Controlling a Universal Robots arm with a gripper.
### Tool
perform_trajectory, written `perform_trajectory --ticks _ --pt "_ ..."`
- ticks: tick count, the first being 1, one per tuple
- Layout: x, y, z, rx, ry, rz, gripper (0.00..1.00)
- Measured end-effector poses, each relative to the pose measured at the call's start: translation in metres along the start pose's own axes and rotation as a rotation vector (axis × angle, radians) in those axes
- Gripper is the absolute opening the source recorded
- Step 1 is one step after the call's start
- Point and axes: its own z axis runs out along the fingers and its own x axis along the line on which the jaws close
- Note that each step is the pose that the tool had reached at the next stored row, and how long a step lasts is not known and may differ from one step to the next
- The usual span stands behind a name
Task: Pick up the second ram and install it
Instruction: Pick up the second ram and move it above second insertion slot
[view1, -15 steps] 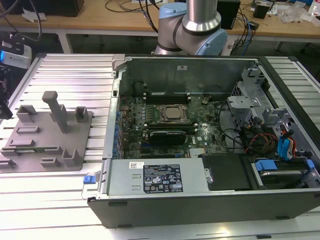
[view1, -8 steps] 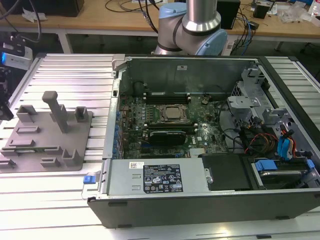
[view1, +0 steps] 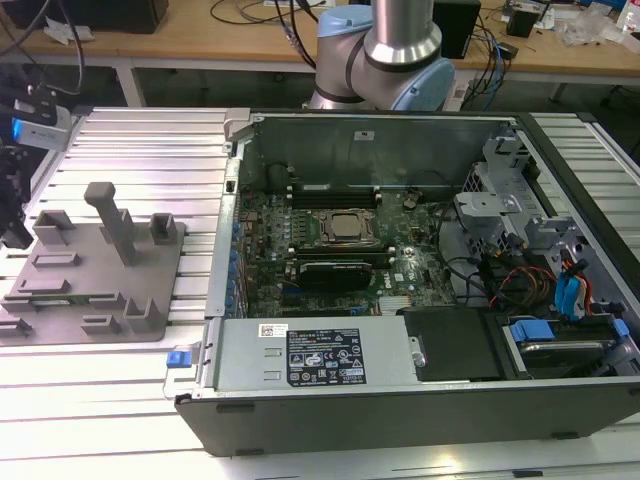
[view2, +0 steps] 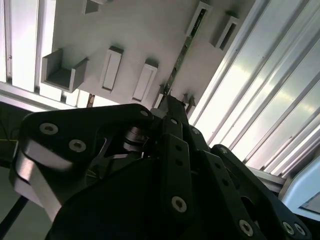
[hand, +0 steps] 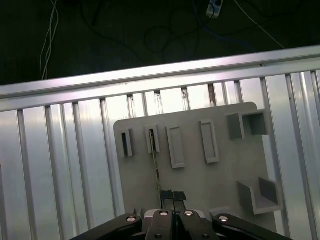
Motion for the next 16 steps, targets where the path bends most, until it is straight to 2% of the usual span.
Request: perform_trajectory --ticks 5,7,9,12,16 --pt "0.0005 -0.0003 0.0087 -0.0003 0.0012 -0.022 0.08" --pt "0.0021 -0.0008 0.0176 -0.0009 0.0034 -0.060 0.08" --pt "0.0023 -0.0009 0.0210 -0.0010 0.0040 -0.071 0.08" --pt "0.0039 -0.0008 0.0311 -0.0017 0.0065 -0.116 0.08" --pt "0.0043 -0.0009 0.0367 -0.0018 0.0077 -0.122 0.08"
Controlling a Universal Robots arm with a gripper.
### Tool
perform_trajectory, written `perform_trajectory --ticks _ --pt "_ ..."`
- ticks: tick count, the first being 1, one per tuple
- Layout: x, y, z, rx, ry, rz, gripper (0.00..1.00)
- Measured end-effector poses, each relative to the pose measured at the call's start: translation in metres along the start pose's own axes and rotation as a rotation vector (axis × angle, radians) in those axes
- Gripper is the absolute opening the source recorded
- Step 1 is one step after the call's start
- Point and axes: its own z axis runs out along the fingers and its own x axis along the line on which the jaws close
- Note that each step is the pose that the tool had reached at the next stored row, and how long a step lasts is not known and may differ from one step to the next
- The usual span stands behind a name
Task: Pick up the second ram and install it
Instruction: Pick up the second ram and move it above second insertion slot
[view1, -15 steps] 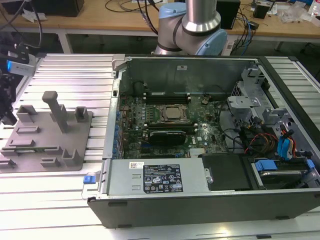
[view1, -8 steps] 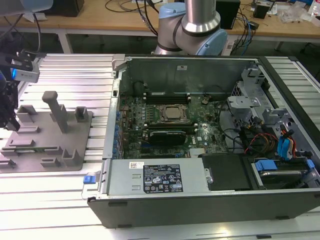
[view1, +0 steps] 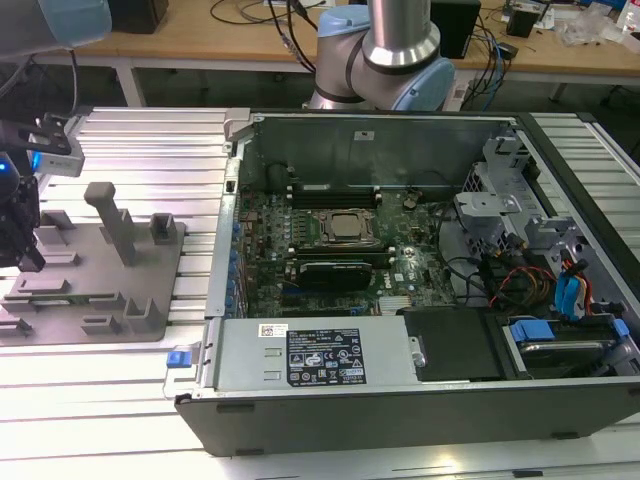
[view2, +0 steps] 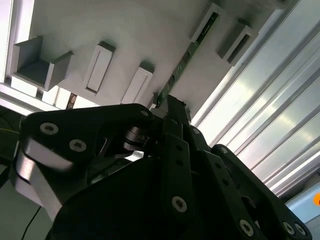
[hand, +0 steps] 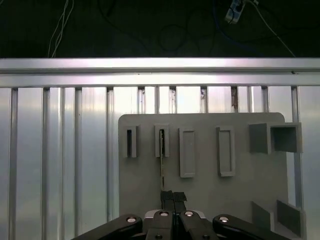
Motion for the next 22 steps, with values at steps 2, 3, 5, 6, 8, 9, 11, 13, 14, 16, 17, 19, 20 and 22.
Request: perform_trajectory --ticks 2,3,5,6,8,9,11,13,14,16,17,19,20,22 --pt "0.0001 -0.0001 0.0041 0.0001 0.0005 0.000 0.08" --pt "0.0003 -0.0002 0.0077 0.0001 0.0008 0.001 0.08" --pt "0.0008 -0.0002 0.0106 0.0002 0.0007 0.002 0.08" --pt "0.0015 -0.0003 0.0136 0.0004 0.0008 0.003 0.08" --pt "0.0026 -0.0003 0.0175 0.0009 0.0007 0.003 0.08" --pt "0.0031 -0.0003 0.0186 0.0009 0.0007 0.003 0.08" --pt "0.0044 0.0001 0.0236 0.0013 0.0006 0.004 0.08" --pt "0.0051 0.0004 0.0265 0.0014 0.0006 0.004 0.08" --pt "0.0053 0.0006 0.0285 0.0017 0.0005 0.004 0.08" --pt "0.0059 0.0013 0.0331 0.0019 0.0006 0.003 0.08" --pt "0.0059 0.0015 0.0337 0.0020 0.0007 0.004 0.08" --pt "0.0059 0.0015 0.0338 0.0022 0.0006 0.004 0.08" --pt "0.0059 0.0015 0.0338 0.0022 0.0006 0.004 0.08" --pt "0.0059 0.0015 0.0338 0.0022 0.0006 0.004 0.08"
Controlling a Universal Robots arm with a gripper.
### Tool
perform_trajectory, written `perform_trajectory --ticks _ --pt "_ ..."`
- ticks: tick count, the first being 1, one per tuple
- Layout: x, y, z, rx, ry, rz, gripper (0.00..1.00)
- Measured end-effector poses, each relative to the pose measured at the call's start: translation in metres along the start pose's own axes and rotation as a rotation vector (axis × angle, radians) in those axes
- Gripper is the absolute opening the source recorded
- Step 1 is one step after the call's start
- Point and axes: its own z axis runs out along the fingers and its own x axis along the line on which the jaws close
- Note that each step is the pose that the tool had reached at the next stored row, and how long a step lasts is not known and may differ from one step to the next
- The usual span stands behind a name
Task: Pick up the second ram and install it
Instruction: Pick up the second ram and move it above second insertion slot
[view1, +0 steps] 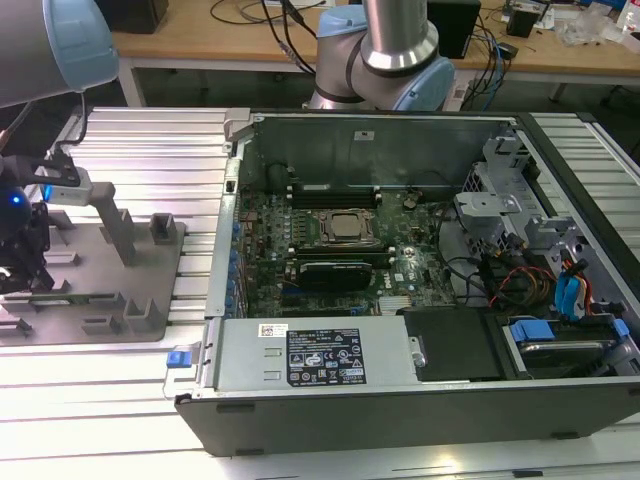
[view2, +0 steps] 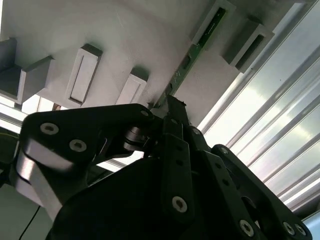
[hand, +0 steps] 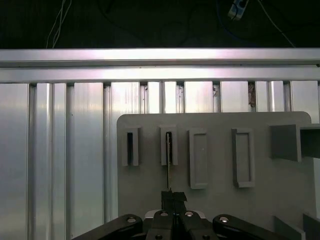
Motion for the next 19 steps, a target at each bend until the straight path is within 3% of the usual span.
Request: perform_trajectory --ticks 3,4,5,9,13,19 --pt "0.0000 0.0000 0.0000 0.0000 0.0000 0.000 0.27" --pt "0.0000 0.0000 0.0000 0.0000 0.0000 0.000 0.27" --pt "0.0000 0.0001 0.0007 0.0020 -0.0001 -0.001 0.34" --pt "0.0001 0.0018 0.0054 0.0153 0.0005 -0.017 0.34" --pt "0.0002 0.0035 0.0160 0.0157 0.0007 -0.017 0.34" --pt "-0.0009 0.0054 0.0262 0.0159 0.0018 -0.017 0.34"
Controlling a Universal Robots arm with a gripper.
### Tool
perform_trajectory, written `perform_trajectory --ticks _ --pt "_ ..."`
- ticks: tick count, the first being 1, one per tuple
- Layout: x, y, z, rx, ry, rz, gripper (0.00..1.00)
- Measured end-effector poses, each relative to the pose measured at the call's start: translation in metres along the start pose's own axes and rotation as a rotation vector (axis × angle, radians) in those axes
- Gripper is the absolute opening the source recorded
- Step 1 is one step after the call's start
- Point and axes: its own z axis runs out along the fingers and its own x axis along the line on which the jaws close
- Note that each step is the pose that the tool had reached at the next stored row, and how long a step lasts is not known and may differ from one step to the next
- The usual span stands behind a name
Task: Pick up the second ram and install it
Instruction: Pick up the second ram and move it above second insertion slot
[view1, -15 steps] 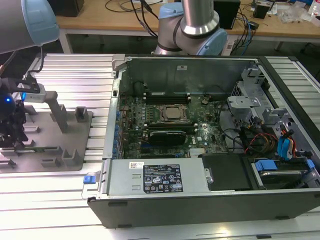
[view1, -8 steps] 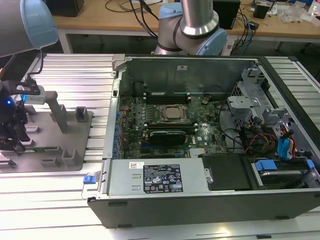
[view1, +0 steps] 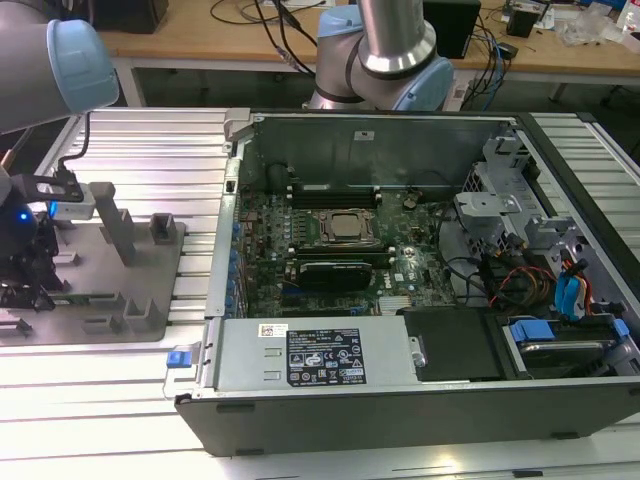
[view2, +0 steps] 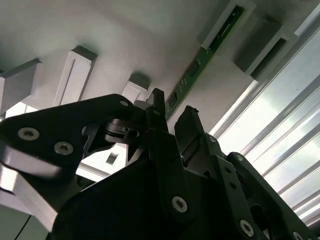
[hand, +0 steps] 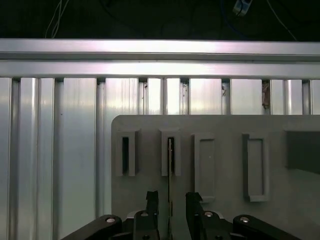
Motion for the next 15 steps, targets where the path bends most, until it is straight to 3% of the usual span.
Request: perform_trajectory --ticks 11,12,15 --pt "-0.0001 0.0001 -0.0043 0.0000 0.0022 0.000 0.33" --pt "-0.0001 -0.0001 -0.0045 -0.0001 0.0022 0.000 0.25" --pt "-0.0002 -0.0018 -0.0045 -0.0001 0.0022 0.000 0.25"
